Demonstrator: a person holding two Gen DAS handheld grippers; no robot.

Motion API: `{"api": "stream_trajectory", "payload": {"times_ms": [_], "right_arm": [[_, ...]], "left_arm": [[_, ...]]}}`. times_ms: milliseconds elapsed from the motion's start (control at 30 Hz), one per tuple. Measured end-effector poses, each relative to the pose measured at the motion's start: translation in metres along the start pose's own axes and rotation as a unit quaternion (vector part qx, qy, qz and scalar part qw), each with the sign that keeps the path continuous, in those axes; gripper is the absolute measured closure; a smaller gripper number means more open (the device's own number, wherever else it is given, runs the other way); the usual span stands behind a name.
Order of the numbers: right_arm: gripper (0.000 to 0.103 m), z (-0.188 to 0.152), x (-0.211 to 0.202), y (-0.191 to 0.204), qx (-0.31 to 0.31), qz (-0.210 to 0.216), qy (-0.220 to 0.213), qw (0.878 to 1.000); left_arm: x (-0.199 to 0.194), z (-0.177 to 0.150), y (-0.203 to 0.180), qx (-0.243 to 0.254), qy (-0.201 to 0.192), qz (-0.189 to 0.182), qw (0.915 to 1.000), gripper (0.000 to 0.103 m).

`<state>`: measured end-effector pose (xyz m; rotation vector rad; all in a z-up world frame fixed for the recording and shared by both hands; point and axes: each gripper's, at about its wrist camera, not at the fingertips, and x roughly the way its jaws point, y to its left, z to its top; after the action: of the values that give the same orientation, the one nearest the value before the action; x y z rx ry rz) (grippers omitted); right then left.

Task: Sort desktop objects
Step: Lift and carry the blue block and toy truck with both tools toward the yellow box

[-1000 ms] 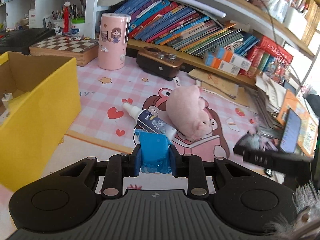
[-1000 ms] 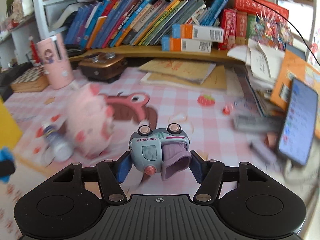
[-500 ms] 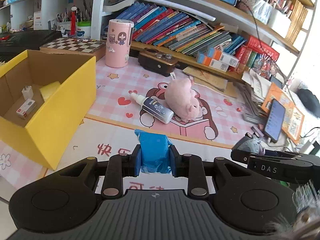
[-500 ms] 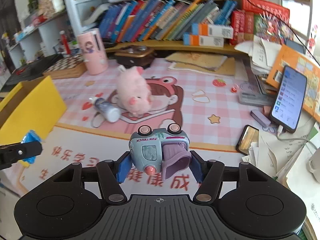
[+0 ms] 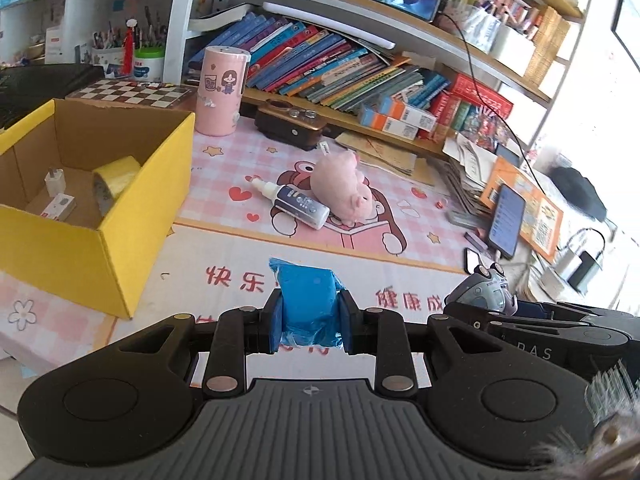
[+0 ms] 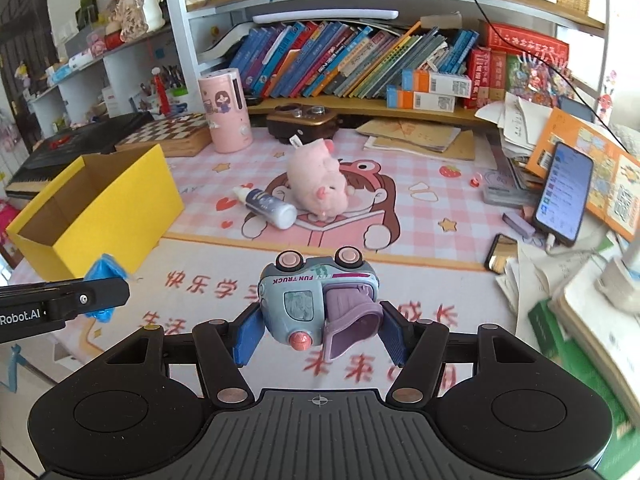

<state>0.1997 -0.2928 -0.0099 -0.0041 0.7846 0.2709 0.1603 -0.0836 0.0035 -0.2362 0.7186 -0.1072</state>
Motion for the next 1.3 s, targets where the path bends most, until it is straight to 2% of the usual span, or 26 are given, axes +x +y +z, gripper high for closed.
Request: {"api": "stream_trajectory", "payload": {"times_ms": [233, 467, 900, 1300], "right_arm": [[0.041, -0.024, -0.024, 0.032, 0.016, -0.01, -0.002, 1.0], [0.041, -0.047, -0.046, 0.071, 0.01, -0.002, 0.0, 1.0], [0.041, -0.078, -0.069, 0.138, -0.01, 0.028, 0.002, 1.0], [0.041, -0.08, -0.061, 0.192, -0.058, 0.07, 0.012, 0.996]], "left_arm": [[-0.033, -0.015, 0.021, 0.022, -0.004, -0.008, 0.9997, 0.078], [-0.073, -0.039, 0.044, 0.034, -0.005, -0.013, 0.9993, 0.078], [-0.124, -0.066, 0.096, 0.01, -0.014, 0.015, 0.9997, 0.078], [-0.149, -0.074, 0.141, -0.028, -0.027, 0.054, 0.9978, 0.078]]}}
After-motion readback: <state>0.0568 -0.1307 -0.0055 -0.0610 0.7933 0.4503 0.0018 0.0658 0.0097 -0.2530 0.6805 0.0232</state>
